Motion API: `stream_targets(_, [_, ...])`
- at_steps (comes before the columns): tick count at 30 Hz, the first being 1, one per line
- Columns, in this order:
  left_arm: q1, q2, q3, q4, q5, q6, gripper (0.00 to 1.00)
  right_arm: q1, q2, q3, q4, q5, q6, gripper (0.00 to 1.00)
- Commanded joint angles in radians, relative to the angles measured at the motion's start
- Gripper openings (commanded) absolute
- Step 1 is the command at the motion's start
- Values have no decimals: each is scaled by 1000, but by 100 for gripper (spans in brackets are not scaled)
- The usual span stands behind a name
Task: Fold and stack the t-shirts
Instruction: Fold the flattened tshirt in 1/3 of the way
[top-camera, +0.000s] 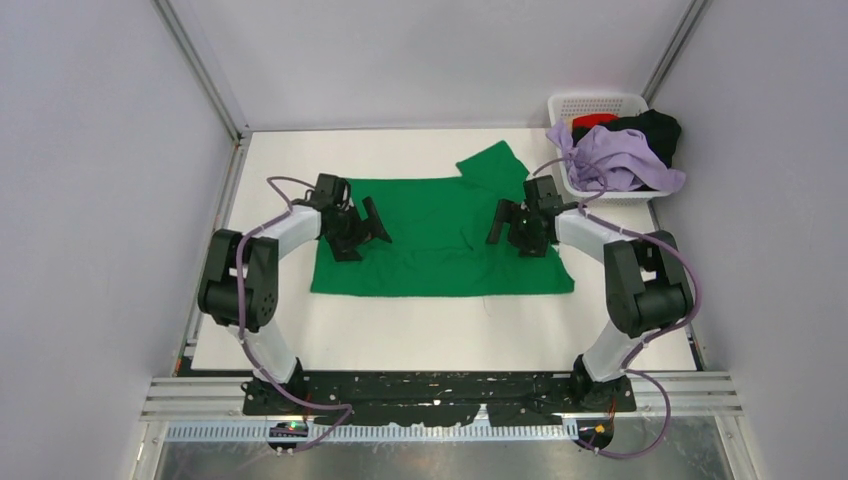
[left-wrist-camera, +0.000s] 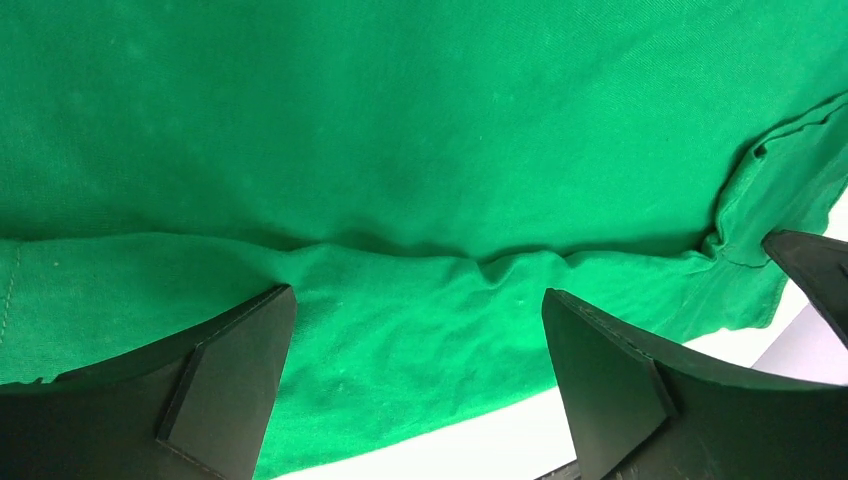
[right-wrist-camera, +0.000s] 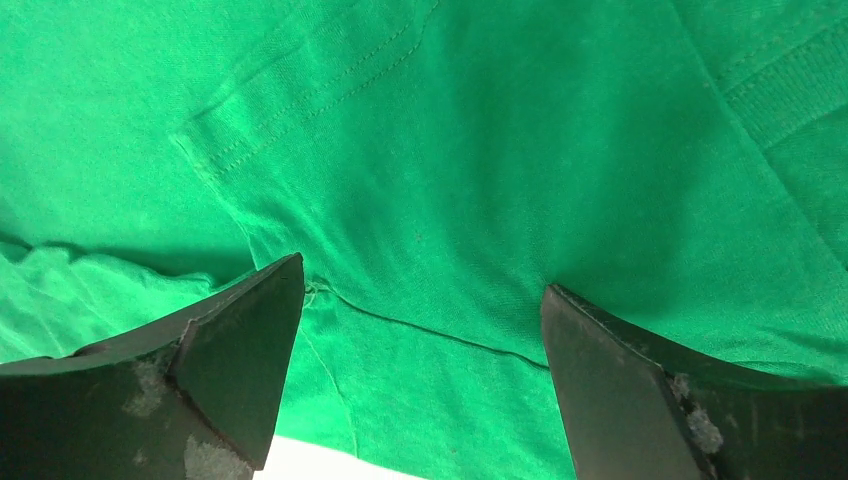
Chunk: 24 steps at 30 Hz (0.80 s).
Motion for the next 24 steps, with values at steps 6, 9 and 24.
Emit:
stream_targets(6, [-147, -172, -389, 49, 25, -49, 100, -6, -185, -197, -385, 148, -43, 96])
stream_targets(9, [-201, -247, -482, 79, 18, -84, 100, -6, -241, -252, -407, 150, -40, 96])
stream_targets(24, [-358, -508, -645, 13, -82, -226, 99, -7, -384, -338, -394, 252, -40, 95])
